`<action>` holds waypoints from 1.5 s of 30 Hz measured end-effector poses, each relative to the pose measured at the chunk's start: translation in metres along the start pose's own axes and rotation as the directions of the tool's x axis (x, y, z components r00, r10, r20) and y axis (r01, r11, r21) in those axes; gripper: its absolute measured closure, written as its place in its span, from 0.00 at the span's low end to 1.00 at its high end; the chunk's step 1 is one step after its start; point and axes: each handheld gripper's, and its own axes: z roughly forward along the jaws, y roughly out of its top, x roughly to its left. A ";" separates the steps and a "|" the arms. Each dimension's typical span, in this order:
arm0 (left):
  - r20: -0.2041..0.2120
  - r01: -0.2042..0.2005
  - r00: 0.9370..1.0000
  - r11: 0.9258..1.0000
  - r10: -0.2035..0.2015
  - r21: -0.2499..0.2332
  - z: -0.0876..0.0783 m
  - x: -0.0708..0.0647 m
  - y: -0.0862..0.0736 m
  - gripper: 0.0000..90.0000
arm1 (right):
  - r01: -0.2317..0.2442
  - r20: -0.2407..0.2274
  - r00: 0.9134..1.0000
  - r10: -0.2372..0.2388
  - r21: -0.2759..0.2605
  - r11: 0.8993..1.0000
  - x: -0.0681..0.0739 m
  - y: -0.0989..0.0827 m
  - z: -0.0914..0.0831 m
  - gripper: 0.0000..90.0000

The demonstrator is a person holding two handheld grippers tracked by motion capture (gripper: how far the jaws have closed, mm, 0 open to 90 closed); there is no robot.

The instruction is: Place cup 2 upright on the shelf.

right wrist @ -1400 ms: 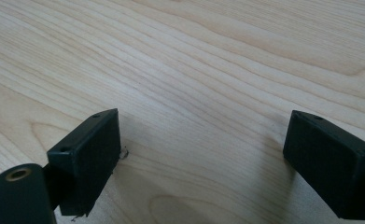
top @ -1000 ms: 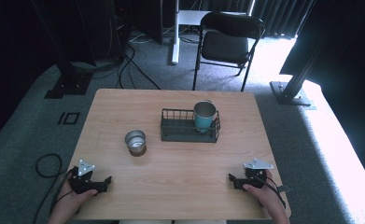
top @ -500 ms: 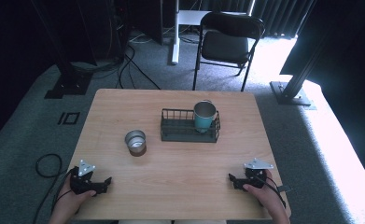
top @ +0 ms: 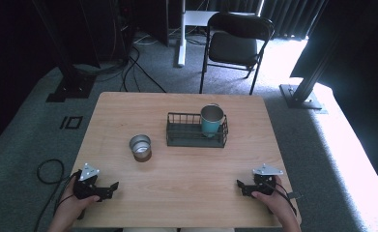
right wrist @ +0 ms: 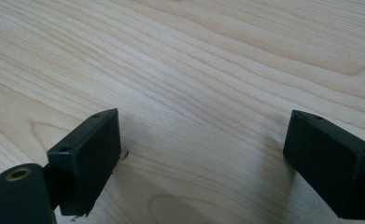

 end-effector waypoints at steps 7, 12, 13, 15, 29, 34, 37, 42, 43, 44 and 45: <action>0.023 -0.012 1.000 1.000 0.013 -0.027 0.002 -0.004 0.013 0.02 | 0.000 0.000 1.000 0.000 0.000 1.000 0.000 0.000 0.000 0.12; 0.046 -0.025 0.999 0.998 0.028 -0.064 0.003 -0.010 0.024 0.02 | 0.000 0.000 1.000 0.000 0.000 1.000 0.000 0.000 0.000 0.12; 0.046 -0.026 0.999 0.997 0.029 -0.073 0.004 -0.011 0.026 0.02 | 0.000 0.000 1.000 0.000 0.000 1.000 0.000 0.000 0.000 0.12; 0.055 -0.036 0.998 0.996 0.041 -0.084 0.007 -0.013 0.030 0.02 | 0.000 0.000 1.000 0.000 0.000 1.000 0.000 0.000 0.000 0.12; 0.071 -0.023 0.997 0.988 0.034 -0.150 0.025 -0.024 0.052 0.02 | 0.000 0.000 1.000 0.000 0.000 1.000 0.000 0.000 0.000 0.12; 0.080 -0.020 0.996 0.988 0.032 -0.153 0.031 -0.025 0.058 0.02 | 0.000 0.000 1.000 0.000 0.000 1.000 0.000 0.000 0.000 0.12; 0.087 -0.015 0.996 0.986 0.029 -0.164 0.032 -0.026 0.061 0.02 | -0.001 0.000 1.000 0.001 0.000 1.000 0.000 0.000 0.000 0.12; 0.073 -0.026 0.996 0.975 0.043 -0.221 0.033 -0.028 0.070 0.02 | -0.001 0.000 1.000 0.001 0.000 1.000 0.000 0.000 0.000 0.12; 0.073 -0.026 0.996 0.975 0.043 -0.221 0.033 -0.028 0.070 0.02 | -0.001 0.000 1.000 0.001 0.000 1.000 0.000 0.000 0.000 0.12; 0.069 -0.028 0.997 0.975 0.044 -0.222 0.035 -0.028 0.072 0.02 | -0.001 0.000 1.000 0.001 0.001 1.000 0.000 0.000 0.000 0.12; 0.068 -0.033 0.997 0.975 0.049 -0.220 0.036 -0.028 0.073 0.02 | 0.000 0.000 1.000 0.000 0.001 1.000 0.000 0.000 0.000 0.12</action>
